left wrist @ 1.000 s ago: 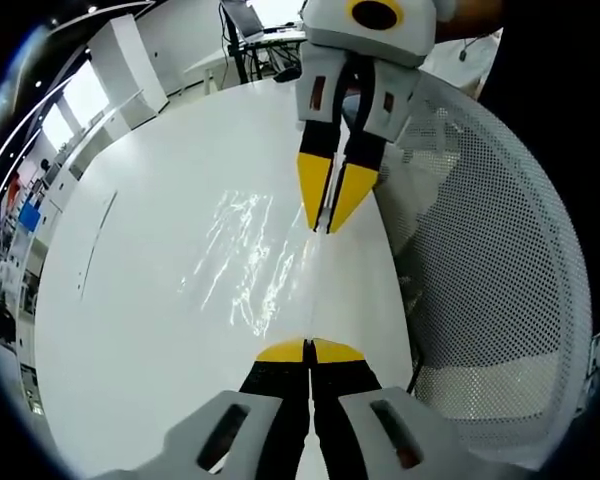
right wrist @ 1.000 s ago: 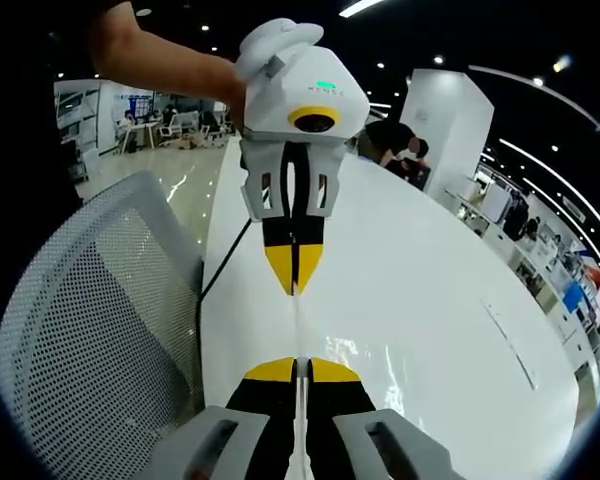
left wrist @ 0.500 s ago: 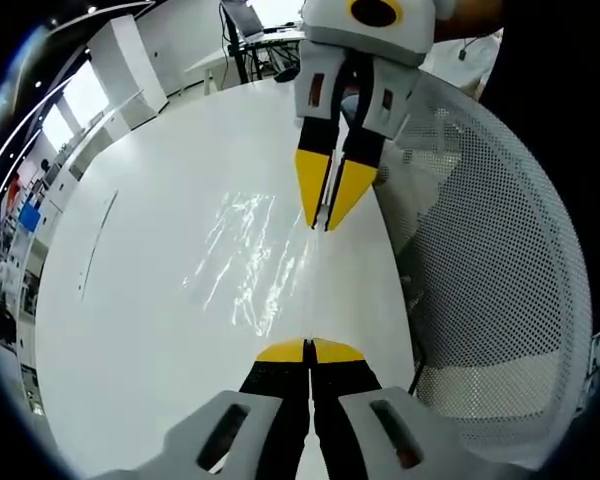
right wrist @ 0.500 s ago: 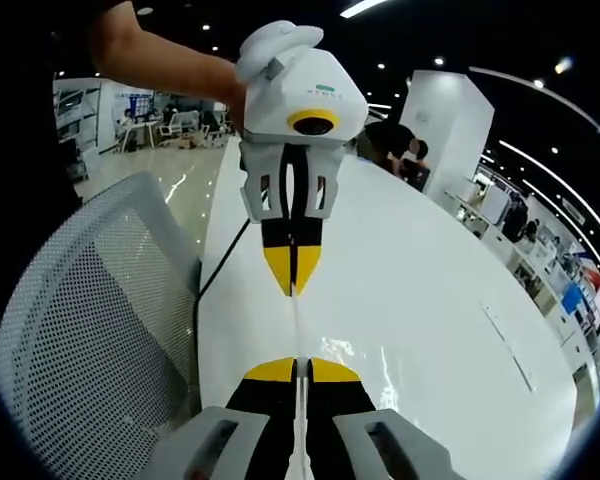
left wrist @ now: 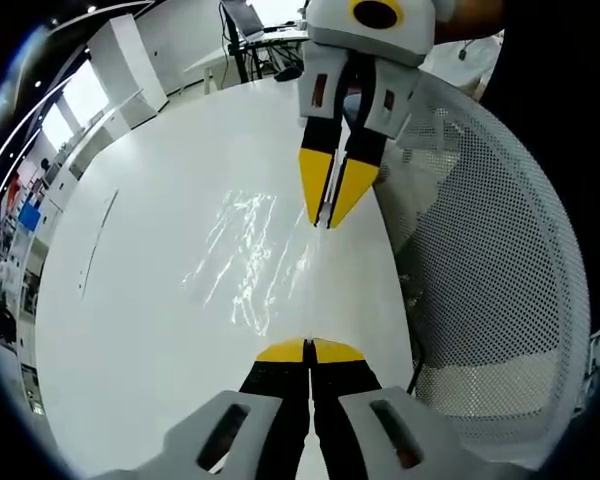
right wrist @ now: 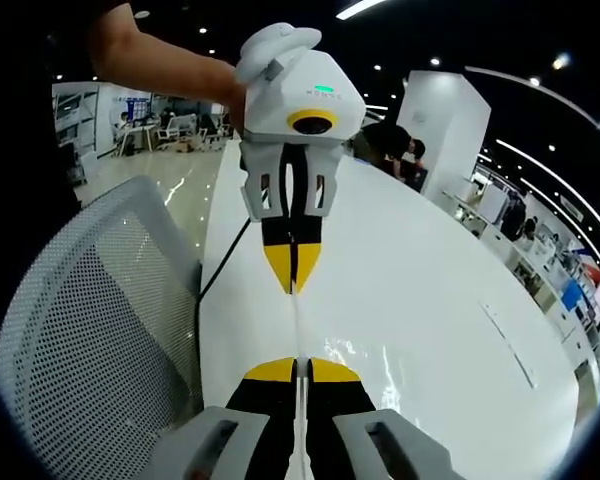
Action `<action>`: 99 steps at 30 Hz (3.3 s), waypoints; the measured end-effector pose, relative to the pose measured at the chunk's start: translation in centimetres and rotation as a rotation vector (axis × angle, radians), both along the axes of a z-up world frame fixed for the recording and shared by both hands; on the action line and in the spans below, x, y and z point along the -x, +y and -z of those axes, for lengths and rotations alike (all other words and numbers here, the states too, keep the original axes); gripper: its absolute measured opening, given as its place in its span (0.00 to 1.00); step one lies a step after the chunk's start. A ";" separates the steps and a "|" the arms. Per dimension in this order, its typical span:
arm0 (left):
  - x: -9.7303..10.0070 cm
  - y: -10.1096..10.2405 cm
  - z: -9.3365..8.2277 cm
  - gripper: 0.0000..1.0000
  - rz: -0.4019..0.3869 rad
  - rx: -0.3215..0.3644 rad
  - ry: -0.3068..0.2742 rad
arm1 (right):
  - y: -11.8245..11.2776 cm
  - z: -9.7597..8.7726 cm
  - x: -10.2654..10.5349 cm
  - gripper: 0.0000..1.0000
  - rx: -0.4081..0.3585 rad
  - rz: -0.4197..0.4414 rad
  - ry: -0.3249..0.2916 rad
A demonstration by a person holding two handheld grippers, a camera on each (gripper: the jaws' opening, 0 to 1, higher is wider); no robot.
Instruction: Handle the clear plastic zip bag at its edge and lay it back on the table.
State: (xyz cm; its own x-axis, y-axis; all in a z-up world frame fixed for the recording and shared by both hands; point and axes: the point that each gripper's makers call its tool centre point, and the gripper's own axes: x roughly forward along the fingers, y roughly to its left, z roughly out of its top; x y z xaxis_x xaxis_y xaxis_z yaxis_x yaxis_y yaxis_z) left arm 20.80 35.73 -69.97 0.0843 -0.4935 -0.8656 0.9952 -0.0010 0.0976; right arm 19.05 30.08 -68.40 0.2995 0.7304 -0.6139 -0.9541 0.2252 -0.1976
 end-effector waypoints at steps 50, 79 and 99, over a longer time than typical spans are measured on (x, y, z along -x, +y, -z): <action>0.0 0.1 0.0 0.00 0.006 0.012 0.001 | -1.5 0.3 -0.2 0.00 -0.001 0.028 0.014; -0.1 0.7 0.0 0.00 -0.006 0.004 -0.006 | -2.1 0.2 0.0 0.00 0.003 0.034 0.010; -0.2 0.8 -0.2 0.00 -0.011 0.010 -0.009 | -2.6 0.2 0.0 0.00 0.001 0.048 0.012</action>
State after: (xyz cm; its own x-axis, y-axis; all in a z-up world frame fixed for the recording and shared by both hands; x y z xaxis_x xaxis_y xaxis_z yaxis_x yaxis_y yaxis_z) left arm 21.00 36.55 -69.79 0.0975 -0.5013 -0.8598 0.9943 0.0110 0.1063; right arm 19.07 27.47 -68.56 0.3271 0.7146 -0.6183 -0.9444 0.2710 -0.1864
